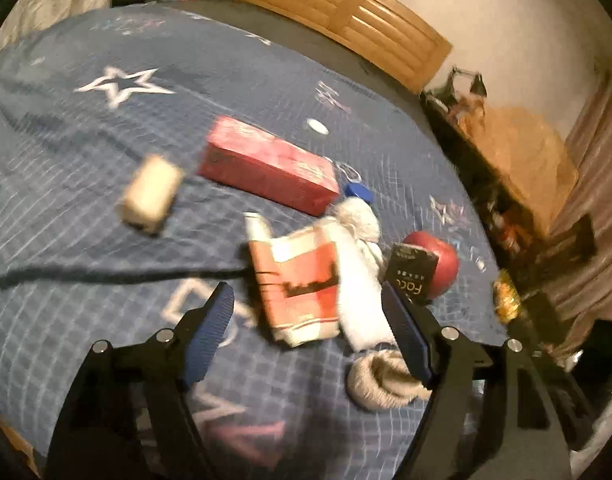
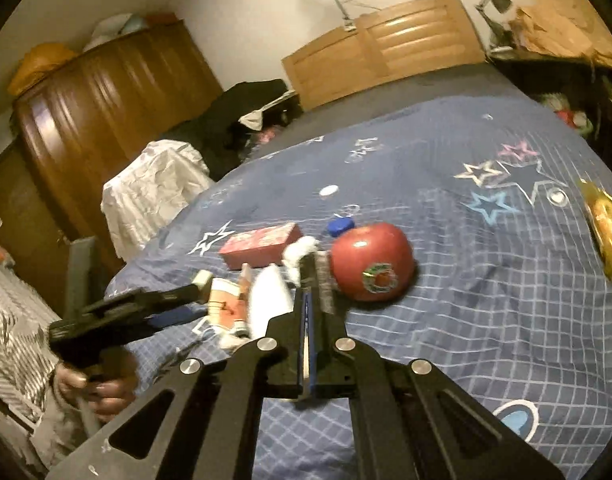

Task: Collect trash
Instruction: 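Grasp the red-white paper cup with the left tool while the right tool grasps the white foam sheet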

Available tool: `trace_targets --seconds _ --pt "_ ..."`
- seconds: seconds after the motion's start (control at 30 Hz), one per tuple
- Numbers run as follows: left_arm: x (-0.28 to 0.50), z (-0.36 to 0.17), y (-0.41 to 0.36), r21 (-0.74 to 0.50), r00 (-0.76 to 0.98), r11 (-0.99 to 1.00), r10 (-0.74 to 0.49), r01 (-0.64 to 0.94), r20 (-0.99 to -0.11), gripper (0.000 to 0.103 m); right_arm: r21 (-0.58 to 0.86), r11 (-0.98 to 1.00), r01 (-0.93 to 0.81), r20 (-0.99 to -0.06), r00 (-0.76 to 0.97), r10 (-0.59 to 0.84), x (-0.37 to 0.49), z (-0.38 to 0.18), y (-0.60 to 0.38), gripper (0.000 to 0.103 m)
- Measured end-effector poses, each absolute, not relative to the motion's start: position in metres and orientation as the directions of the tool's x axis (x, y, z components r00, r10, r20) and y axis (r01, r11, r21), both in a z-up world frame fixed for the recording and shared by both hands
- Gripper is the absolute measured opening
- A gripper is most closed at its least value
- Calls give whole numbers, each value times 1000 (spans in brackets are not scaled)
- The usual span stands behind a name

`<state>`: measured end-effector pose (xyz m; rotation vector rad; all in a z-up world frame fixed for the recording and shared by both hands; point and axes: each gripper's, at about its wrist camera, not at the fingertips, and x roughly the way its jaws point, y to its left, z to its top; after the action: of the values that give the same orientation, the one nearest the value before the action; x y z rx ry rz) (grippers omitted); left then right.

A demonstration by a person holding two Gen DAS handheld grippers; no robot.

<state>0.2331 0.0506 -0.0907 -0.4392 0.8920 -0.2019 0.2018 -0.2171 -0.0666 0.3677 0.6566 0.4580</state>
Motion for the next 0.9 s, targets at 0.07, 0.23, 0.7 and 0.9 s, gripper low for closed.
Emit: trace_targets --seconds 0.07,0.23,0.7,0.9 --pt "246 -100 34 -353 603 935 -260 -38 -754 79 458 835 -304 -497 692 524 201 -65 -207 4" --pt "256 -123 39 -387 558 921 -297 -47 -775 36 410 846 -340 -521 674 523 200 -61 -189 7" --pt "195 -92 99 -445 661 891 -279 -93 -697 35 67 820 -569 -801 460 385 270 -70 -58 60" --pt "192 -96 97 -450 663 889 -288 -83 -691 36 -26 839 -544 -869 427 250 300 -104 -42 46"
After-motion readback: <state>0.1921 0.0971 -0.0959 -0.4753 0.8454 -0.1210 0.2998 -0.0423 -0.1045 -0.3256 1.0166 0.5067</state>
